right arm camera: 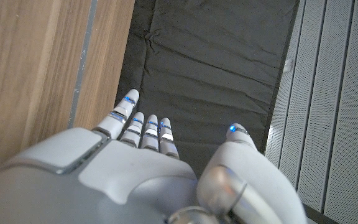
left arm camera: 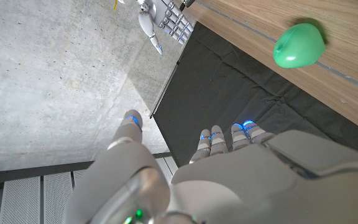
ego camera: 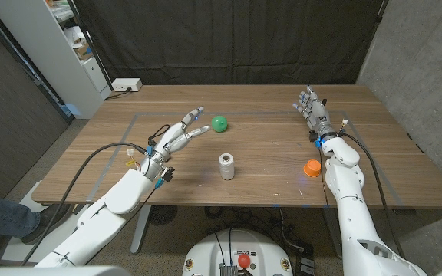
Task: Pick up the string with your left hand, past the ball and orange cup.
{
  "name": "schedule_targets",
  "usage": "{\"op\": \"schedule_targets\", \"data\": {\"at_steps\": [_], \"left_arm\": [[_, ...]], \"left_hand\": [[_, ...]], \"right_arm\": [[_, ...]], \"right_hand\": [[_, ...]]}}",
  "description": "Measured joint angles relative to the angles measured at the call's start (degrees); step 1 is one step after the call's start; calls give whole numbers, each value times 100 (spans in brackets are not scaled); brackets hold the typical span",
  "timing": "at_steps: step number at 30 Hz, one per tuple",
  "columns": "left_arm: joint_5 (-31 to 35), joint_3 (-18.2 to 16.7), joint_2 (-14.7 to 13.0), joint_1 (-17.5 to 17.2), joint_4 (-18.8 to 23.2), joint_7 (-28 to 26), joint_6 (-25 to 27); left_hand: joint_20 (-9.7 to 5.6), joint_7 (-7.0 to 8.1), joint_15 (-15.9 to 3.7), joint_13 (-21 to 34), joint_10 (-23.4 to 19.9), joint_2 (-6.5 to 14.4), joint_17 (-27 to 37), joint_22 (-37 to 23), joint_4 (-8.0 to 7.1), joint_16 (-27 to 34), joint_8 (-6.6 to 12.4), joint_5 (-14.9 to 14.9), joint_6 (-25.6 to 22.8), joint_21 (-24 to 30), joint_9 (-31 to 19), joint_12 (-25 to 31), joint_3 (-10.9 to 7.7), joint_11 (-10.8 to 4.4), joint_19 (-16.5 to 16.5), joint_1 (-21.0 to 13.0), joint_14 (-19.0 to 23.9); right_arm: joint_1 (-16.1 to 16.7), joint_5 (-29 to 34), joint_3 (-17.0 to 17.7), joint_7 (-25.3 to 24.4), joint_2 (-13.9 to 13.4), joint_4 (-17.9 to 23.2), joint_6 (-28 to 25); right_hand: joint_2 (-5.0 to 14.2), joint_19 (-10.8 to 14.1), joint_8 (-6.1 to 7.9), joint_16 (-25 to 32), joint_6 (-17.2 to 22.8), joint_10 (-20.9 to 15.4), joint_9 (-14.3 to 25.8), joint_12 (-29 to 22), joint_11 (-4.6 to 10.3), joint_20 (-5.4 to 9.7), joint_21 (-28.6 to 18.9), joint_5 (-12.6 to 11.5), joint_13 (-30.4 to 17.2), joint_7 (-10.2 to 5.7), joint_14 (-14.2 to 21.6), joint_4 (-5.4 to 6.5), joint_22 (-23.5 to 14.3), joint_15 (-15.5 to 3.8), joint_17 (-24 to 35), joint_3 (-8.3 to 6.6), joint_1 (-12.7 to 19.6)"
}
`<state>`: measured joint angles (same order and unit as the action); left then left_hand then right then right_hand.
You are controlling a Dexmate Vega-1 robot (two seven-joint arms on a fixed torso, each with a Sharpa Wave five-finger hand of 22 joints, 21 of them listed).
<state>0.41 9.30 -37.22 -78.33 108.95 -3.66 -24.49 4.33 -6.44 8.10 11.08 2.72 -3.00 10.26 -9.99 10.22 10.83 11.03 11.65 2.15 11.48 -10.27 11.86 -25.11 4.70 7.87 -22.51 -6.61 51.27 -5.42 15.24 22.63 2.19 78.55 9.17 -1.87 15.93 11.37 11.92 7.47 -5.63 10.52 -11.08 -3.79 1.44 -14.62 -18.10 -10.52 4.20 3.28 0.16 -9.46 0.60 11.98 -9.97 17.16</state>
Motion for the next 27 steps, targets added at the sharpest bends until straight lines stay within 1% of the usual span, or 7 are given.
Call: {"op": "schedule_targets", "data": {"at_steps": [5,9,12,16,23,24,27], "left_arm": [[87,18,-47,-53,80,-76,66],[87,22,-82,-104,150,-76,66],[222,22,-91,-124,180,-190,257],[286,9,-131,-202,287,-243,350],[361,9,-131,-202,287,-301,453],[372,-37,-183,-297,401,-316,472],[402,-56,-198,-336,426,-347,488]], "left_hand": [[0,0,0,0,0,-45,0,0,0,0,0,23,0,0,0,0,0,0,0,-46,0],[0,0,-1,0,0,-15,0,0,0,0,0,23,0,0,0,0,0,0,1,-76,0],[0,0,-1,0,0,-45,0,0,0,0,0,22,0,0,0,0,0,0,1,-106,0],[13,0,-1,0,-1,-68,0,0,-1,0,0,22,0,0,1,0,0,0,15,-129,0],[22,0,-1,-1,-1,-78,0,0,-1,0,22,22,-1,0,1,0,0,-1,24,-163,0],[22,0,-1,-1,-1,-85,0,0,-1,0,22,22,0,0,1,0,0,-1,24,-191,0],[22,0,-1,-1,-1,-98,0,0,-1,0,22,44,0,0,1,0,0,0,24,-204,0]], "right_arm": [[0,-8,12,16,-8,-20,18],[0,-21,12,19,-8,-20,25],[7,-27,36,20,-16,-38,26],[16,-39,46,24,-18,-46,31],[20,-39,50,24,-19,-48,31],[21,-46,50,32,-19,-48,35],[22,-47,49,32,-19,-48,35]], "right_hand": [[0,0,0,0,0,0,0,0,0,0,0,0,0,0,0,0,0,0,0,0,0],[0,0,0,0,0,0,0,0,0,0,22,0,0,0,0,0,0,0,0,0,0],[0,0,0,0,0,0,0,0,0,0,22,0,0,0,0,0,0,0,0,0,0],[0,-1,0,0,0,0,0,0,0,0,22,0,0,0,0,0,0,0,0,0,0],[0,20,0,0,0,0,0,0,0,-21,44,0,0,0,0,0,0,0,1,0,0],[0,20,0,0,0,0,0,0,0,-21,44,0,0,0,0,0,0,0,1,0,0],[0,20,0,0,0,0,0,0,0,-21,44,0,0,0,0,0,0,0,1,0,0]]}}
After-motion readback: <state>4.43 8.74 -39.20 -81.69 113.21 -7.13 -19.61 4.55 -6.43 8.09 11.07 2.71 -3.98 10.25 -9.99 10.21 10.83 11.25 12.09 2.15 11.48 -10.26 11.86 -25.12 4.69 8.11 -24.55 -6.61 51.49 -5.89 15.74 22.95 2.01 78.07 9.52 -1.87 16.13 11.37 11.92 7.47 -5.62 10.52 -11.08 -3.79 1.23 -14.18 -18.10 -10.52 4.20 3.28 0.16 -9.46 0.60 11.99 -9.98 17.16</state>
